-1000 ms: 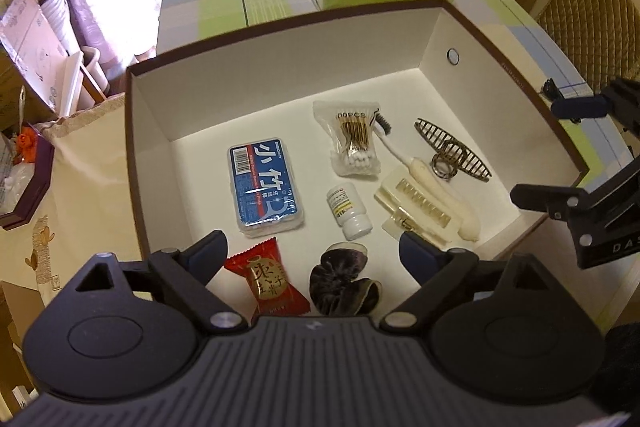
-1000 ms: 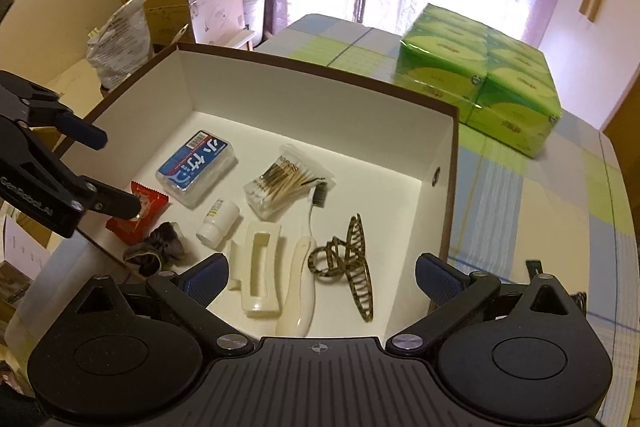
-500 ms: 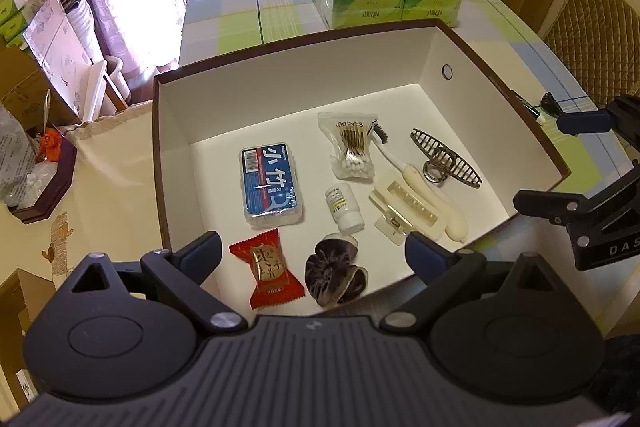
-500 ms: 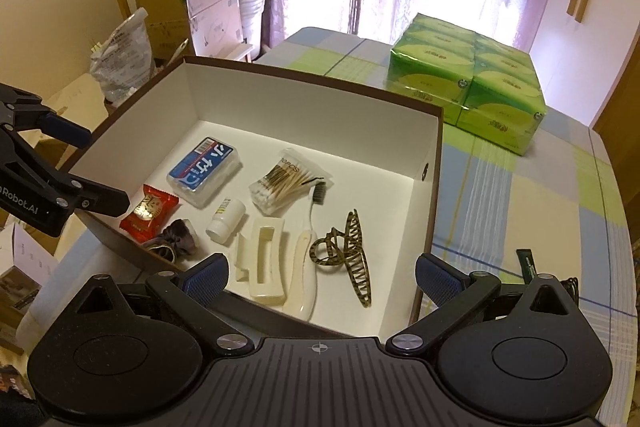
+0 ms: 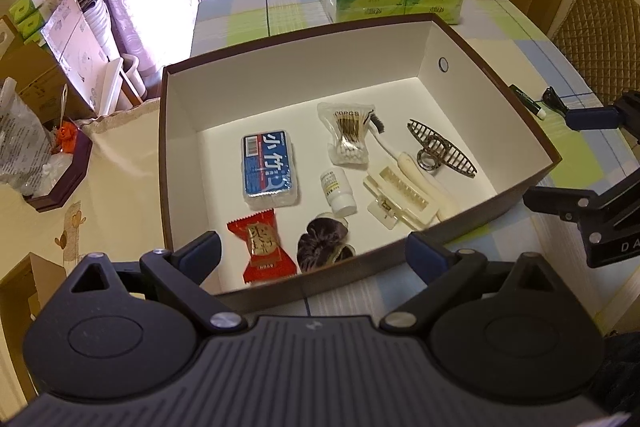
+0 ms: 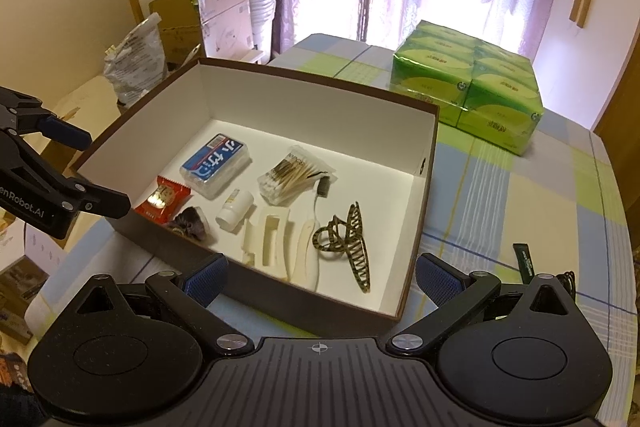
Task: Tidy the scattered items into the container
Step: 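Withdraw both tools from the box toward the lip-gel tube and black cable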
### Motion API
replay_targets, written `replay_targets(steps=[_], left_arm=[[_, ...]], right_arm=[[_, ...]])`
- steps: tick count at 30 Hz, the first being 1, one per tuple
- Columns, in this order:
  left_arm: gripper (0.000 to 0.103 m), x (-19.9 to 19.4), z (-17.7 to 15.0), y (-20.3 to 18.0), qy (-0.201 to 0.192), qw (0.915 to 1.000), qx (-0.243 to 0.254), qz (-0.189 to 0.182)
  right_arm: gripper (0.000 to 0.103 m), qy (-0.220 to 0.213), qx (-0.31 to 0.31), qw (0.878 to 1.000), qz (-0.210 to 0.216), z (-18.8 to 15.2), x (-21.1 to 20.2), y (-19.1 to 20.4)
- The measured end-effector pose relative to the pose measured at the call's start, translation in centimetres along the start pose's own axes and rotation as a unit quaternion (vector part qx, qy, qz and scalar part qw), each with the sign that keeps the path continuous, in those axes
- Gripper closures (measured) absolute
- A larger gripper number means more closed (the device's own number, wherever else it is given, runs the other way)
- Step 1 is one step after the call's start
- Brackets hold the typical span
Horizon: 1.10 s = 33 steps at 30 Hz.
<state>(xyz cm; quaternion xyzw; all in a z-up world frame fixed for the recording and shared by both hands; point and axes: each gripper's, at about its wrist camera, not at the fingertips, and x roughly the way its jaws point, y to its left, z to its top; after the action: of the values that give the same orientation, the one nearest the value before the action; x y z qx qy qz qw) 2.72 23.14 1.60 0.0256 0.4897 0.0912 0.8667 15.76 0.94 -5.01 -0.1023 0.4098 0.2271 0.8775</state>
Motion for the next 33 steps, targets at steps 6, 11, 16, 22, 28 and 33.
replay_targets(steps=[6, 11, 16, 22, 28, 33], left_arm=[[0.006, -0.3, -1.0, -1.3, 0.010, 0.9999, -0.008, 0.007], [0.006, -0.7, -1.4, -2.6, 0.013, 0.9998, -0.012, 0.010], [0.006, -1.0, -1.6, -4.1, 0.015, 0.9997, -0.016, 0.013], [0.006, -1.2, -1.9, -6.2, 0.018, 0.9995, -0.020, 0.013], [0.006, -1.2, -2.2, -8.2, 0.024, 0.9992, -0.028, 0.013], [0.006, -1.1, -2.4, -10.1, 0.029, 0.9991, -0.028, 0.011]], right_arm=[[0.000, 0.002, -0.007, 1.000, 0.012, -1.1, -0.7, -0.5], [0.000, 0.000, -0.010, 1.000, 0.020, -1.9, -1.4, -1.1], [0.000, -0.001, -0.012, 0.999, 0.029, -2.8, -2.2, -2.0], [0.000, 0.001, -0.013, 0.999, 0.039, -3.8, -2.9, -3.3], [0.000, 0.003, -0.011, 0.999, 0.044, -4.7, -3.6, -4.8], [0.000, 0.004, -0.009, 0.999, 0.048, -5.6, -4.2, -5.9]])
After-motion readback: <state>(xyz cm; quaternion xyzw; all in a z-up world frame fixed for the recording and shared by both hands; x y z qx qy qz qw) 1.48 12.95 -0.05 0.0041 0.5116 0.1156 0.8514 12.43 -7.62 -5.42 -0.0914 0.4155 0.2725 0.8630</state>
